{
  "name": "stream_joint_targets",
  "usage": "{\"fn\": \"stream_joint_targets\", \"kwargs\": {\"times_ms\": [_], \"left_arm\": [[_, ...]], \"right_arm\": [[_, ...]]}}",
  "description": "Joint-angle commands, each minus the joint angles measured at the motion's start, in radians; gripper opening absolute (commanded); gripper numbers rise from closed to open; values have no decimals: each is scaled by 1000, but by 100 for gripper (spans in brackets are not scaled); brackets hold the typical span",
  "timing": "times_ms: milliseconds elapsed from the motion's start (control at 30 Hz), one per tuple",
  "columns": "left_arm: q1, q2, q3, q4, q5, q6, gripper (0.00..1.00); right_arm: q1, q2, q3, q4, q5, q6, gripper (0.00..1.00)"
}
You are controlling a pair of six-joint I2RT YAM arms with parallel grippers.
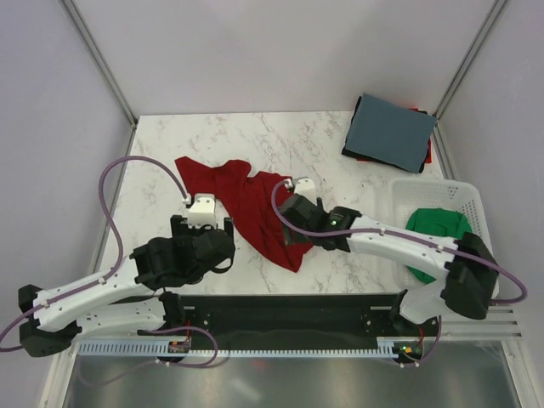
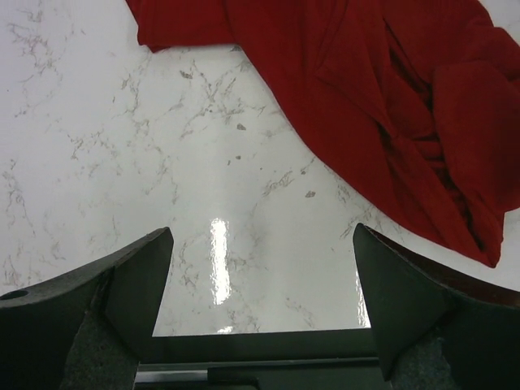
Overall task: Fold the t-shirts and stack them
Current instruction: Flatten the tshirt out
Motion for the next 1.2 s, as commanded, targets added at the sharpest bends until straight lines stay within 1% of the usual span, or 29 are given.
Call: {"fn": "stream_joint_targets", "kwargs": {"times_ms": [0,33,100,133,200,267,300,333,467,600,800,833,900,933,1000,1033,1067,1100,1133,1167], "left_arm": [[59,-8,53,105,4,99,100],[65,-19,52,104,19,107,100],[71,-68,41,100,68,136,100],[71,-90,36,94,96,147,100],[71,-164,17,82,114,165,100],[71,-215,-3,44,114,164,100],[71,-238,-10,24,99,127,100],[71,-296,-17,12,90,113,100],[71,-398,-48,27,79,118,100],[71,-398,-54,30,68,124,100],[71,-318,-51,31,76,133,100],[71,-315,-49,30,81,133,100],[71,-317,-49,33,82,135,100],[71,-320,-49,34,84,136,100],[71,-340,-51,36,84,135,100],[71,-349,-54,38,84,135,100],[71,-354,-56,39,84,135,100],[71,-361,-56,39,84,135,100],[71,-370,-57,39,84,135,100],[71,-373,-57,42,84,135,100]], "right_arm": [[-77,146,105,138,-155,-32,72],[-91,206,125,143,-161,-42,71],[-123,264,194,143,-186,-69,68],[-129,319,217,143,-190,-79,66],[-132,369,283,138,-192,-105,66],[-134,433,324,126,-166,-121,65],[-138,451,355,123,-157,-130,64],[-141,485,367,126,-155,-138,63],[-158,560,427,100,-132,-150,58],[-167,594,435,83,-111,-147,56],[-170,633,459,58,-81,-136,52],[-170,639,464,54,-74,-133,48],[-172,645,473,49,-63,-130,44],[-174,650,475,46,-62,-128,39],[-177,659,484,37,-62,-125,31],[-175,657,486,34,-58,-124,23],[-175,654,484,32,-57,-121,19],[-175,650,484,29,-52,-118,17],[-175,637,483,26,-51,-118,11],[-175,628,483,23,-45,-119,8]]}}
